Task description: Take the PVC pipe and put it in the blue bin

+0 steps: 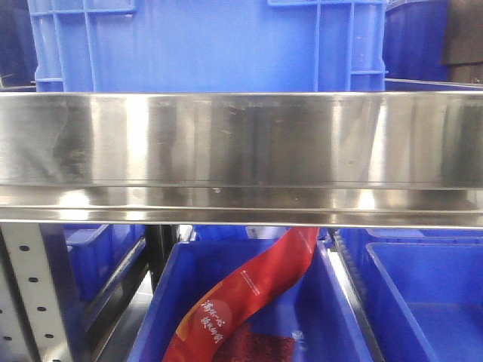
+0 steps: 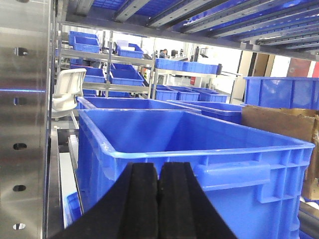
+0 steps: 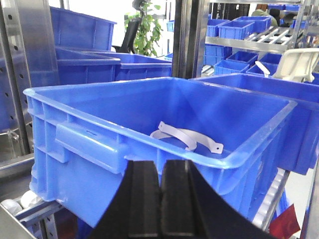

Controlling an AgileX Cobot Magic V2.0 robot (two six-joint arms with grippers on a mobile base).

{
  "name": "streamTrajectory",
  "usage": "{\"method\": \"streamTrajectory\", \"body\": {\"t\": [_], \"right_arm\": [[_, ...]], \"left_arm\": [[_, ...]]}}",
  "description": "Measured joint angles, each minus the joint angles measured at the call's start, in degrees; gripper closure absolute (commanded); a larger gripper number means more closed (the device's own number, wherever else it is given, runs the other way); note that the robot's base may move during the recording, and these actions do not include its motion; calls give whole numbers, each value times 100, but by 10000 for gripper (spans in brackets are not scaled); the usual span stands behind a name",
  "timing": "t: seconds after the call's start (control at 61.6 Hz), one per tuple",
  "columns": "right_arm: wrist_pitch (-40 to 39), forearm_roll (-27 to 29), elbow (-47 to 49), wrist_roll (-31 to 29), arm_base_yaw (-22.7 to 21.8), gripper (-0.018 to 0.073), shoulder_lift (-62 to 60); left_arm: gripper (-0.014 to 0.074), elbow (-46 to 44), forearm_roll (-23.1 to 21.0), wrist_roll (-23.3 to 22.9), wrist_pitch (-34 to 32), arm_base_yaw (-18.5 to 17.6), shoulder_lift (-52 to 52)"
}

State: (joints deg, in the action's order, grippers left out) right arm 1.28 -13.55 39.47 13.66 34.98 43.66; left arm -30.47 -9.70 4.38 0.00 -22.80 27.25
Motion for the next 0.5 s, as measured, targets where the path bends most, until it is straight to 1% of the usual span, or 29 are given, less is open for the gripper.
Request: {"method": "streamTrajectory", "body": {"t": [0.114,0.504], "right_arm": [[-24,0,0,0,0,727,0],[-35,0,0,0,0,727,0]], "left_arm": [[707,13,0,0,102,0,0],[707,13,0,0,102,0,0]]}}
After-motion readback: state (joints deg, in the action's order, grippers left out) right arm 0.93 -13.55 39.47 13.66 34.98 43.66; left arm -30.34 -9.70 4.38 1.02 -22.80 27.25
